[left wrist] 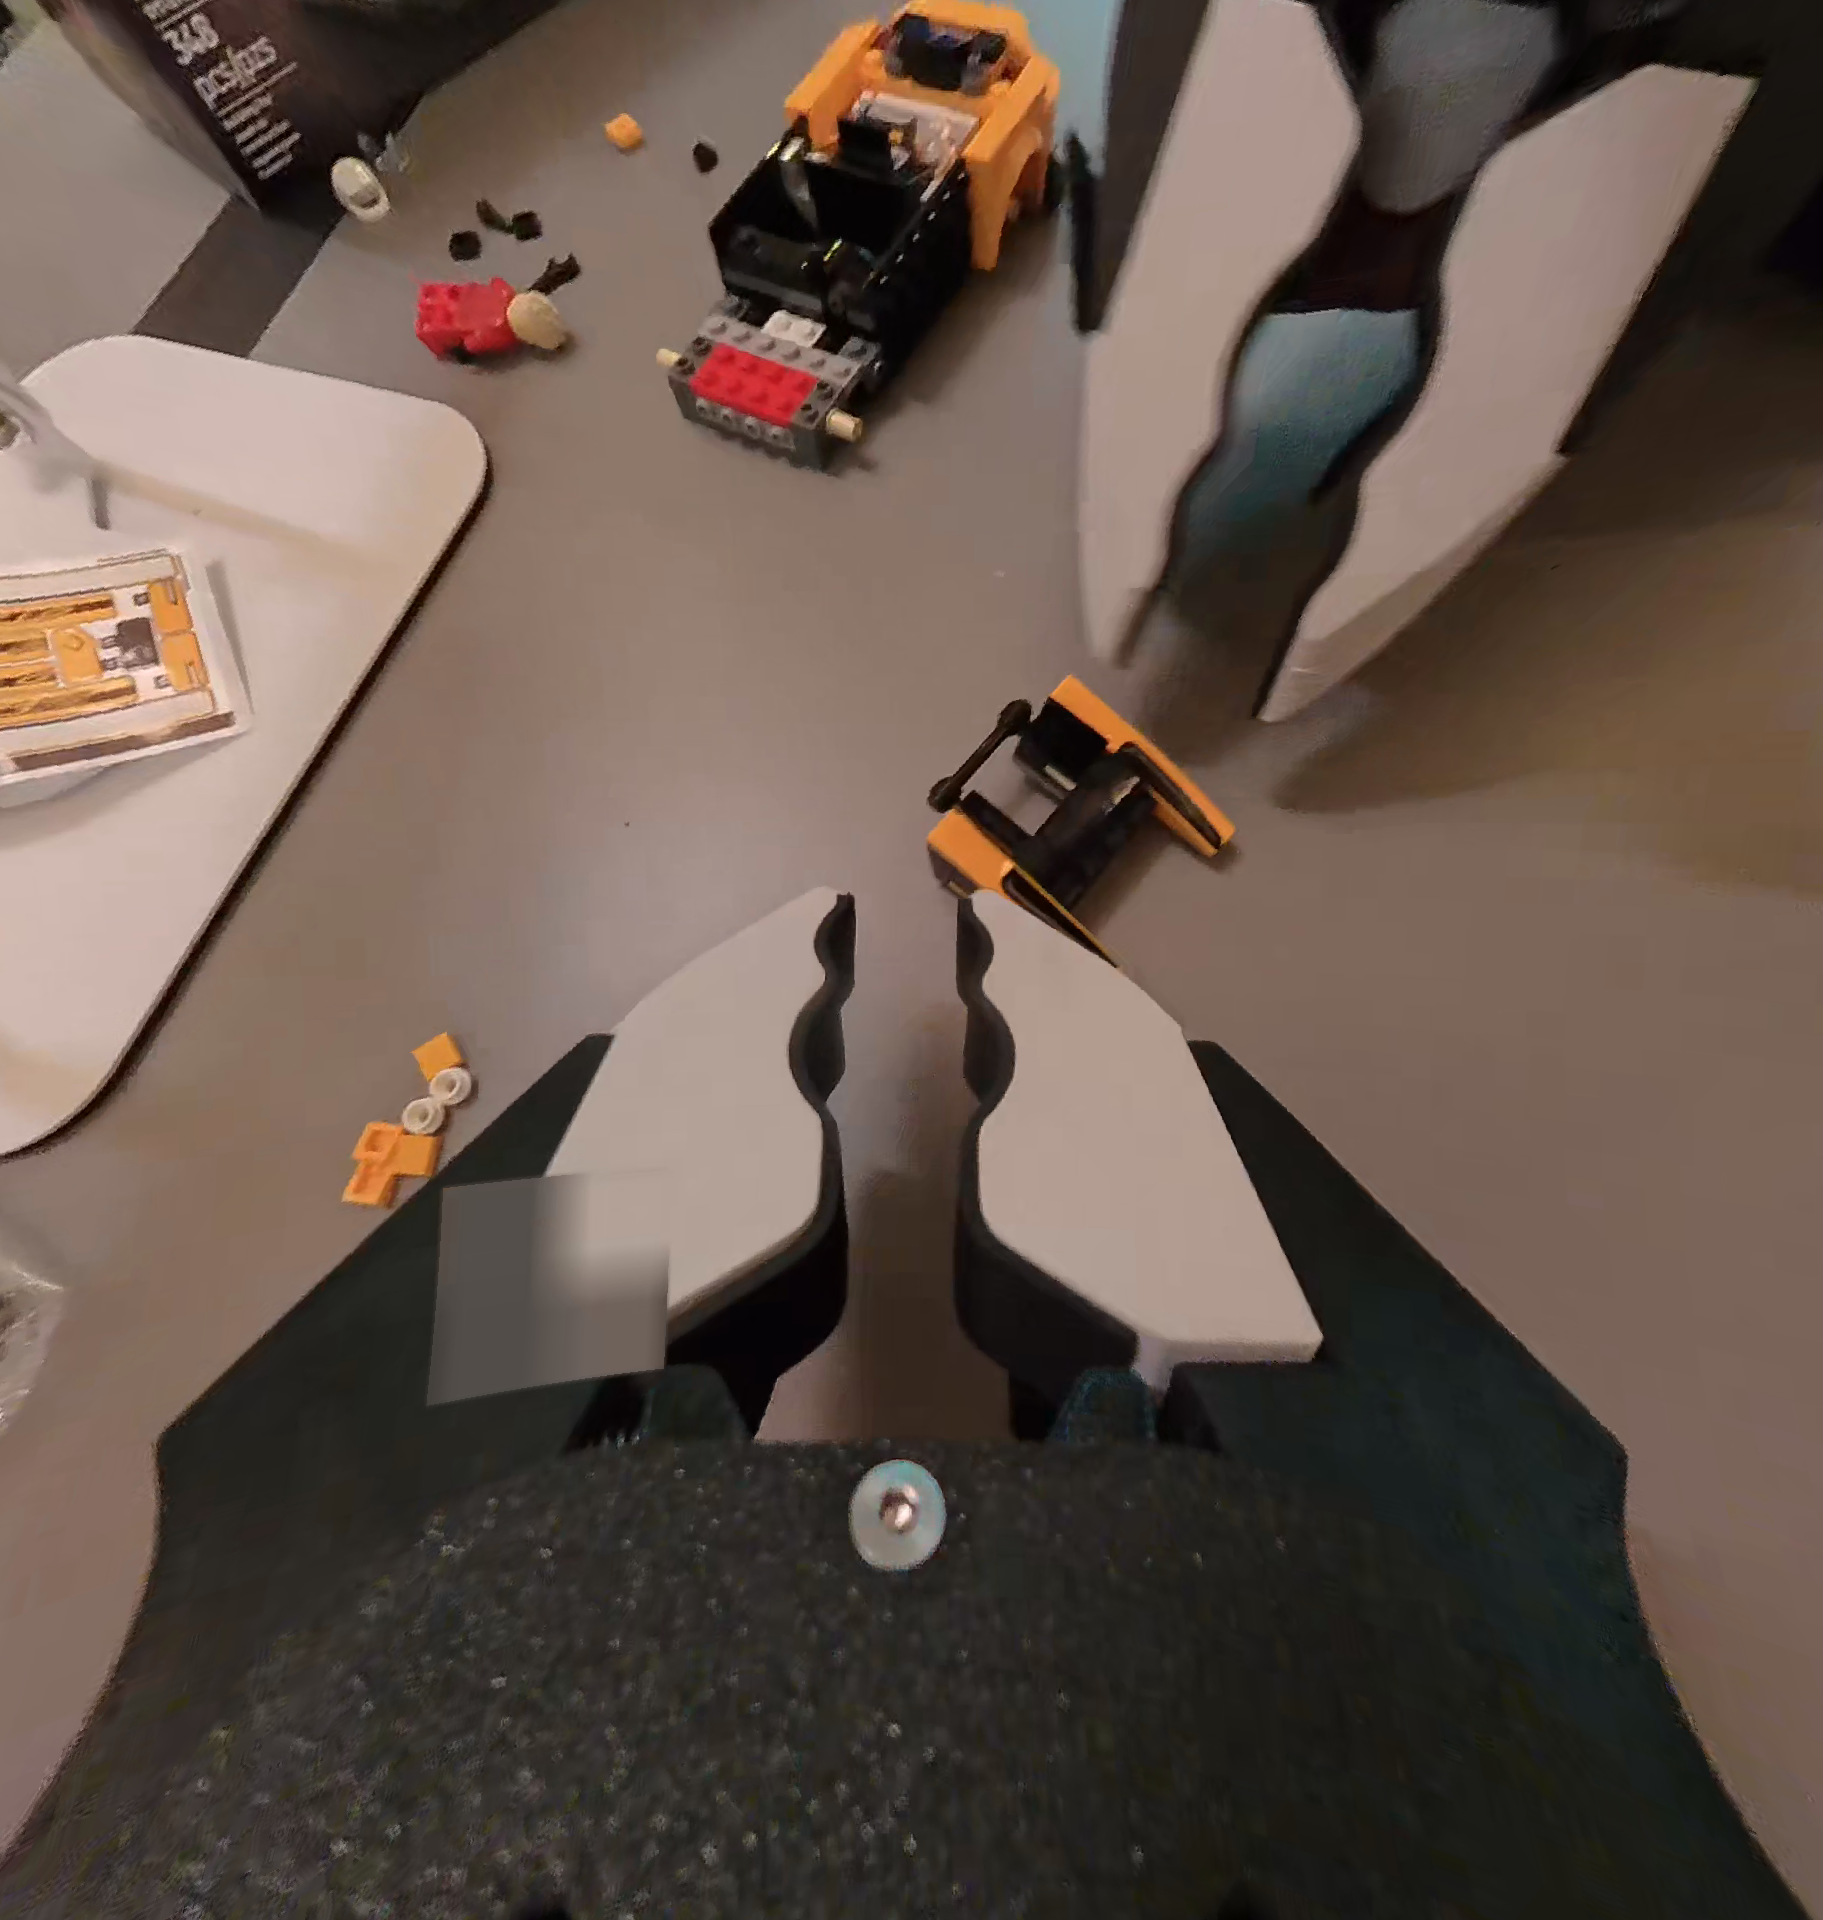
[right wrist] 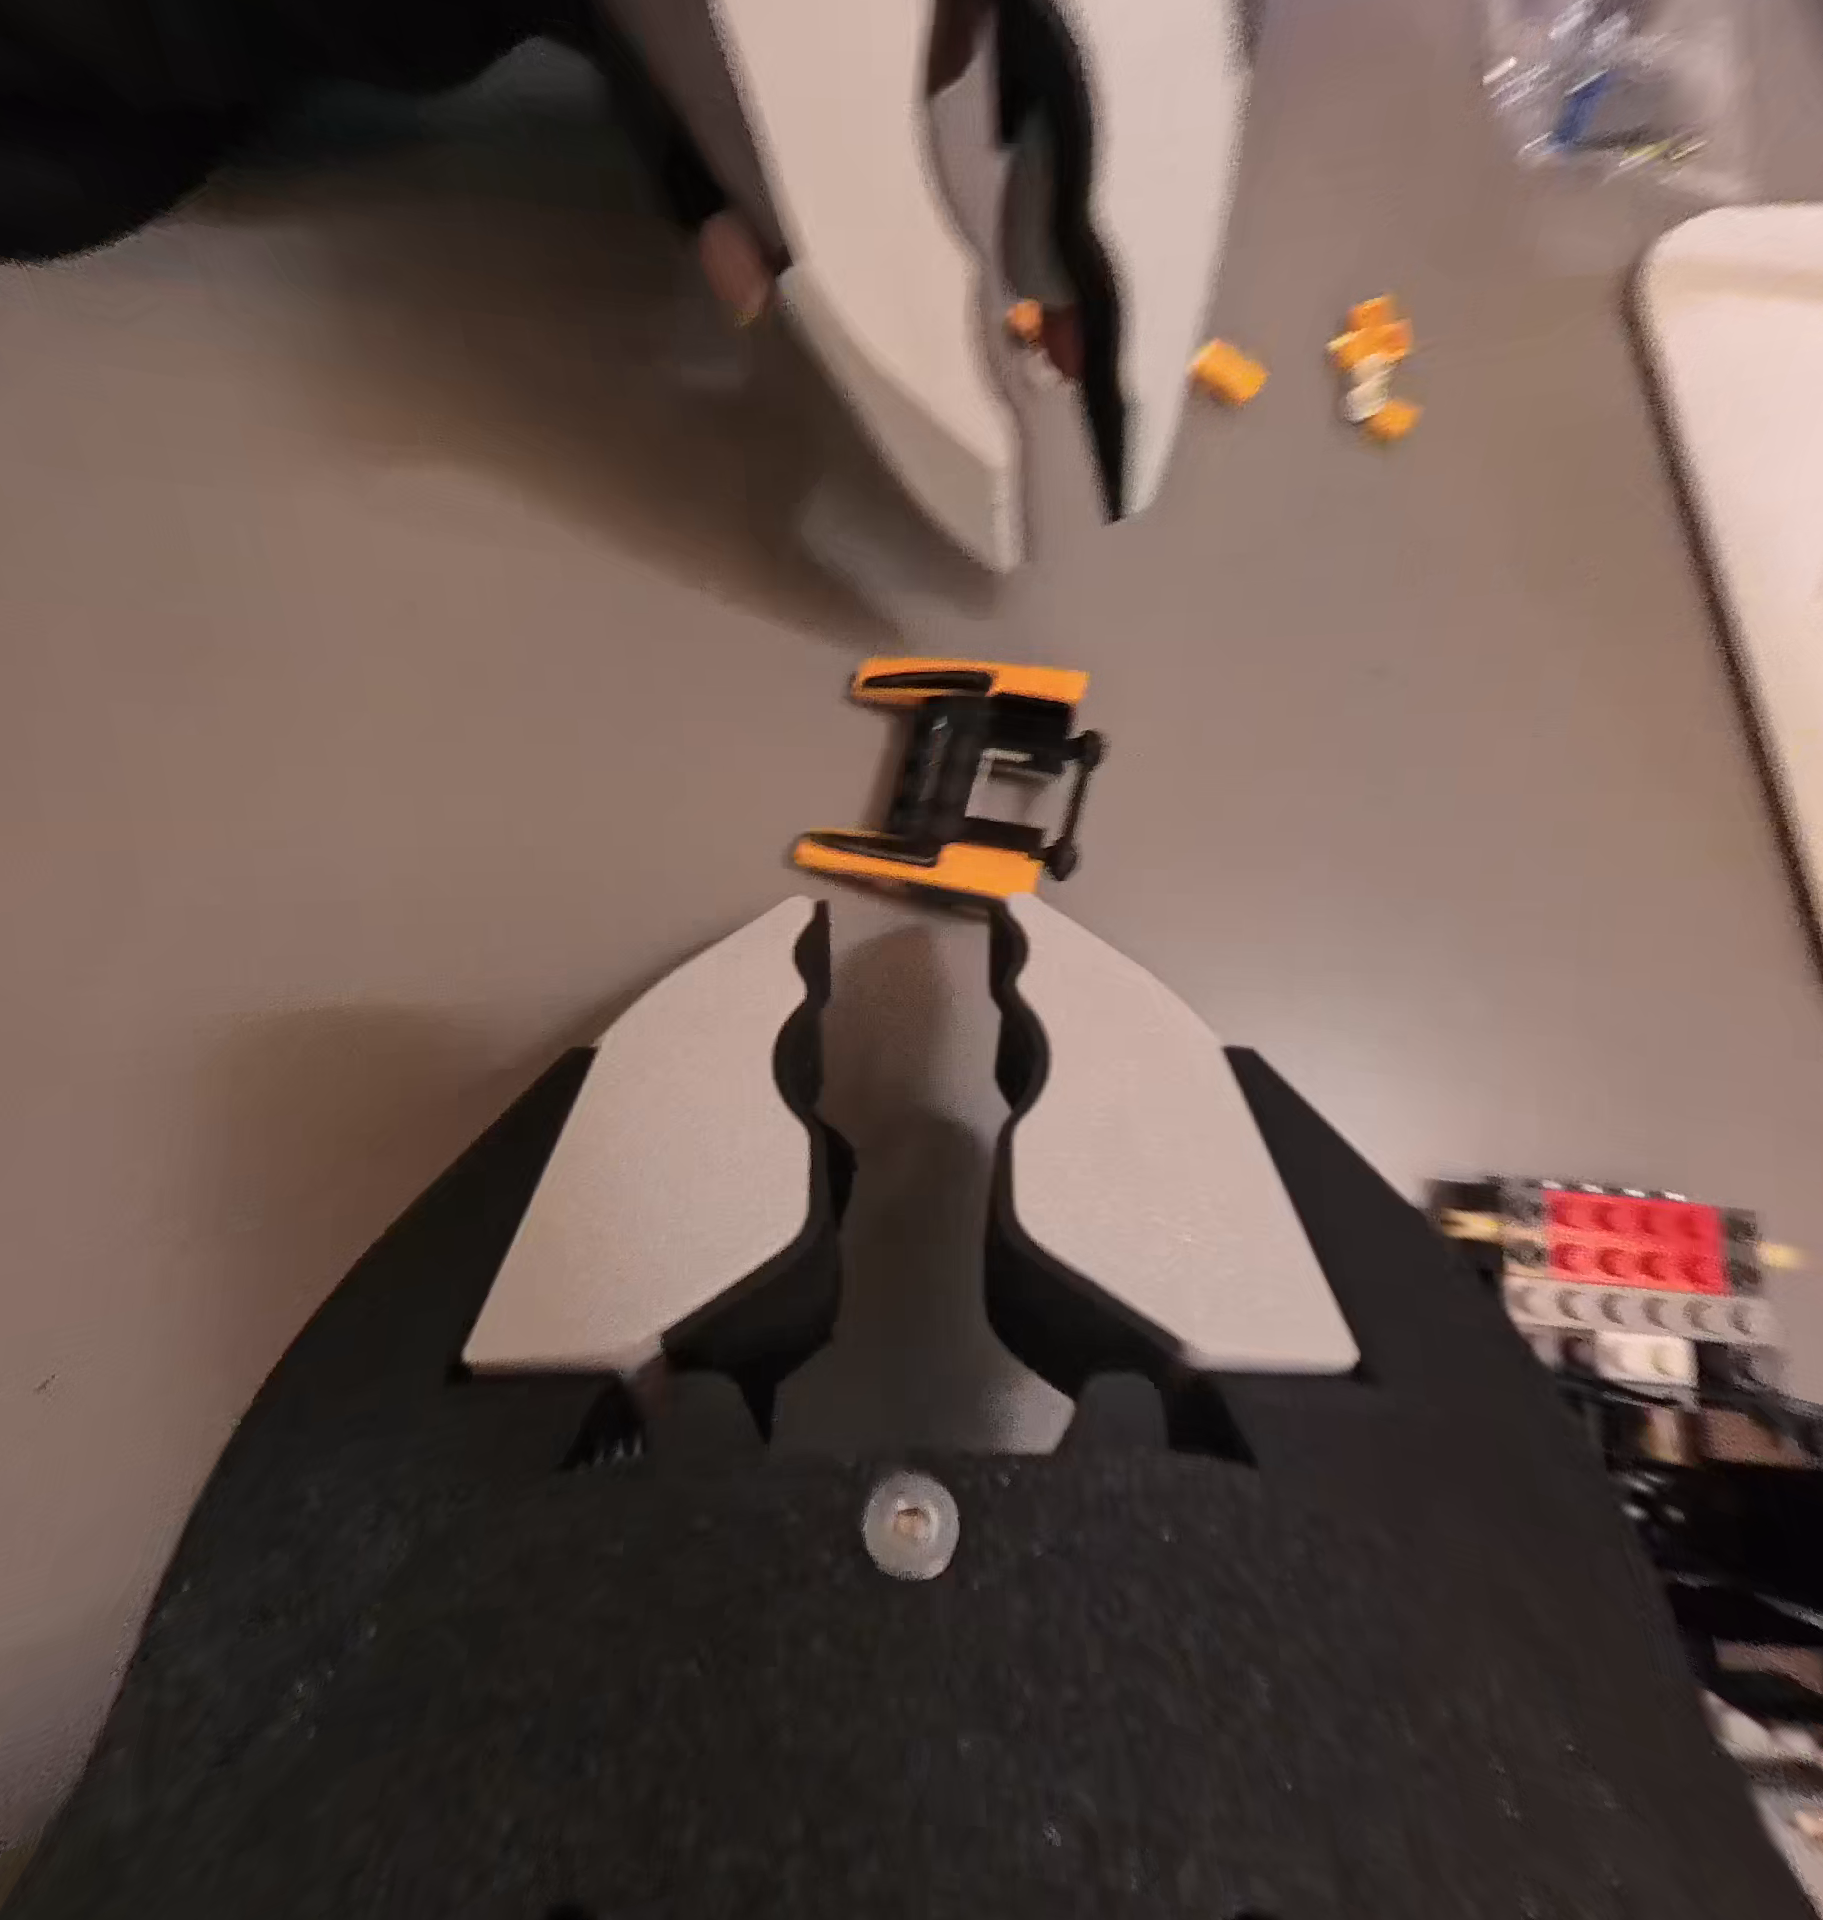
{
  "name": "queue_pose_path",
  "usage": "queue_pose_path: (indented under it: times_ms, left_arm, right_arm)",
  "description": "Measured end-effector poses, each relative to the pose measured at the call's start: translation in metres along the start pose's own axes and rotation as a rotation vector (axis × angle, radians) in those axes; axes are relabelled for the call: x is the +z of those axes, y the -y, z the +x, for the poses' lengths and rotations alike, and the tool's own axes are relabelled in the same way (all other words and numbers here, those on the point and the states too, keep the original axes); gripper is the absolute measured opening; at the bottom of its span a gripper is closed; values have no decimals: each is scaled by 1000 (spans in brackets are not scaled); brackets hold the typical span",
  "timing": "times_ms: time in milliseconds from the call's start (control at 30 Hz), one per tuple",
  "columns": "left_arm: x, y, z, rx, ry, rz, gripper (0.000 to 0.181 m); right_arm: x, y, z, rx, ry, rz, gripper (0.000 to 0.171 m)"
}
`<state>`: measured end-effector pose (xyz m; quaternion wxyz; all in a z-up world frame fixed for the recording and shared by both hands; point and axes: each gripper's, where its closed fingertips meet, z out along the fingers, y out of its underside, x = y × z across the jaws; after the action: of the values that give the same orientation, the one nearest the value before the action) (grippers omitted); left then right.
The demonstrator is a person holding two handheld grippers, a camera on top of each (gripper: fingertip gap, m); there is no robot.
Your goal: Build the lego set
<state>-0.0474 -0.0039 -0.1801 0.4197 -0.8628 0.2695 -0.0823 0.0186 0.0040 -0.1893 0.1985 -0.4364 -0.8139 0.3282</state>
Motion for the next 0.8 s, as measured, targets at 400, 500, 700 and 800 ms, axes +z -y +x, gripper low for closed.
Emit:
queue_pose_path:
  times_ms: [400,500,700,800]
  left_arm:
    - [20,-11,26,37,-105,-82,17]
    - [20,-9,22,35,-83,-67,12]
    - [17,-8,20,28,-74,-46,9]
    - [16,-7,20,30,-82,-39,14]
  right_arm:
    - [17,2,9,1,-77,-27,44]
    - [12,1,8,-4,-74,-37,29]
    - [13,-2,1,-14,-32,-46,20]
    - [11,-1,3,-10,-37,-29,27]
